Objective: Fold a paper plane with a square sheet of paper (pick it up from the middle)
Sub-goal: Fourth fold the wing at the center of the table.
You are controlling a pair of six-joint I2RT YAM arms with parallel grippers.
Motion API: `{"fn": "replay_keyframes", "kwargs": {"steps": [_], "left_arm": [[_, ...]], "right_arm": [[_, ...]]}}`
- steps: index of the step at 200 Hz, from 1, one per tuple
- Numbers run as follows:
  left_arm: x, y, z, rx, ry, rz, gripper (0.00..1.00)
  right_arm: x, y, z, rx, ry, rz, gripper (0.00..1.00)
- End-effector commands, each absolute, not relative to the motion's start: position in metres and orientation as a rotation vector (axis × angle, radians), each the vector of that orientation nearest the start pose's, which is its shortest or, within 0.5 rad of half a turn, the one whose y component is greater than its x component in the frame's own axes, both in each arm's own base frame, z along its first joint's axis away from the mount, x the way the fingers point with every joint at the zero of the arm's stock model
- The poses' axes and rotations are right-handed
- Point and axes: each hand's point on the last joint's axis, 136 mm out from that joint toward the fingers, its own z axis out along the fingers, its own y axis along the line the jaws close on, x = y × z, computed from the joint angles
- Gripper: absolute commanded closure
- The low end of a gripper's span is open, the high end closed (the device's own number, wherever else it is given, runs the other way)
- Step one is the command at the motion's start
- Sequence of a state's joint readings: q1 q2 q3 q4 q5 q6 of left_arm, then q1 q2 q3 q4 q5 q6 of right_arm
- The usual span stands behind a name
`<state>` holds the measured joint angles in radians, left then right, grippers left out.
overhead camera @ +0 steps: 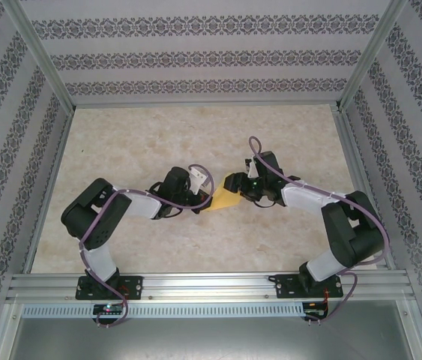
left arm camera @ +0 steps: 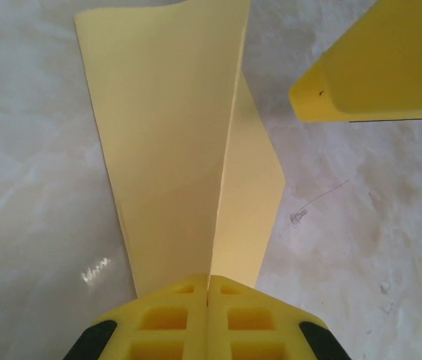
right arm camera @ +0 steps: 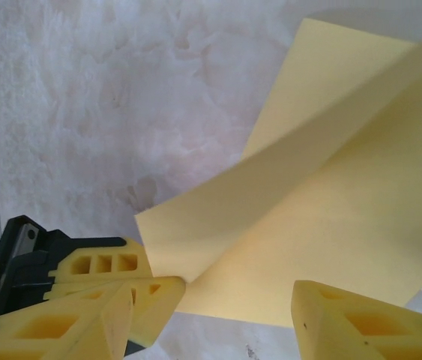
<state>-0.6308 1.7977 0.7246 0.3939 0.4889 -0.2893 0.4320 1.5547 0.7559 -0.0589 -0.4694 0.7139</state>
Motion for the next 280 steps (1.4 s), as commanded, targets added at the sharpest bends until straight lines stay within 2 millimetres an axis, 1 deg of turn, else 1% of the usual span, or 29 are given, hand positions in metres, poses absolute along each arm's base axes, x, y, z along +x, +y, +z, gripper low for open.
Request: {"fn": "replay_keyframes", "kwargs": {"steps": [1,43,64,85,118,155,175,199,228,246,259,280], "left_arm": [[0.291,-0.325,0.045,0.543,2.340,-1.152,1.00],[0.294,-0.323,0.041,0.442,2.380,-1.159,1.00],[0.295,-0.321,0.038,0.392,2.399,-1.172,1.00],[0.295,-0.323,0.038,0.382,2.402,-1.190,1.00],[0.297,-0.323,0.038,0.378,2.414,-1.193,0.98],[0.299,-0.320,0.036,0.349,2.433,-1.187,0.97],[0.300,-0.319,0.036,0.342,2.435,-1.185,0.97],[0.301,-0.319,0.036,0.337,2.441,-1.190,0.95],[0.301,-0.319,0.036,0.337,2.451,-1.190,0.90],[0.303,-0.316,0.041,0.330,2.446,-1.185,0.86],[0.305,-0.311,0.044,0.317,2.446,-1.164,0.81],[0.309,-0.300,0.050,0.241,2.454,-1.141,0.71]], "right_arm": [[0.314,0.240,0.069,0.028,2.575,1.064,0.42],[0.320,0.246,0.059,0.014,2.602,1.051,0.47],[0.322,0.249,0.056,0.004,2.616,1.041,0.47],[0.324,0.250,0.052,0.009,2.632,1.026,0.47],[0.325,0.247,0.046,0.033,2.661,0.983,0.48],[0.324,0.241,0.033,0.070,2.707,0.932,0.50],[0.324,0.238,0.028,0.093,2.726,0.898,0.50],[0.324,0.232,0.022,0.131,2.758,0.836,0.47],[0.322,0.225,0.012,0.172,2.804,0.765,0.45],[0.320,0.219,0.005,0.199,2.836,0.715,0.46],[0.318,0.215,0.001,0.224,2.858,0.674,0.46],[0.315,0.208,-0.006,0.254,2.892,0.604,0.46]]}}
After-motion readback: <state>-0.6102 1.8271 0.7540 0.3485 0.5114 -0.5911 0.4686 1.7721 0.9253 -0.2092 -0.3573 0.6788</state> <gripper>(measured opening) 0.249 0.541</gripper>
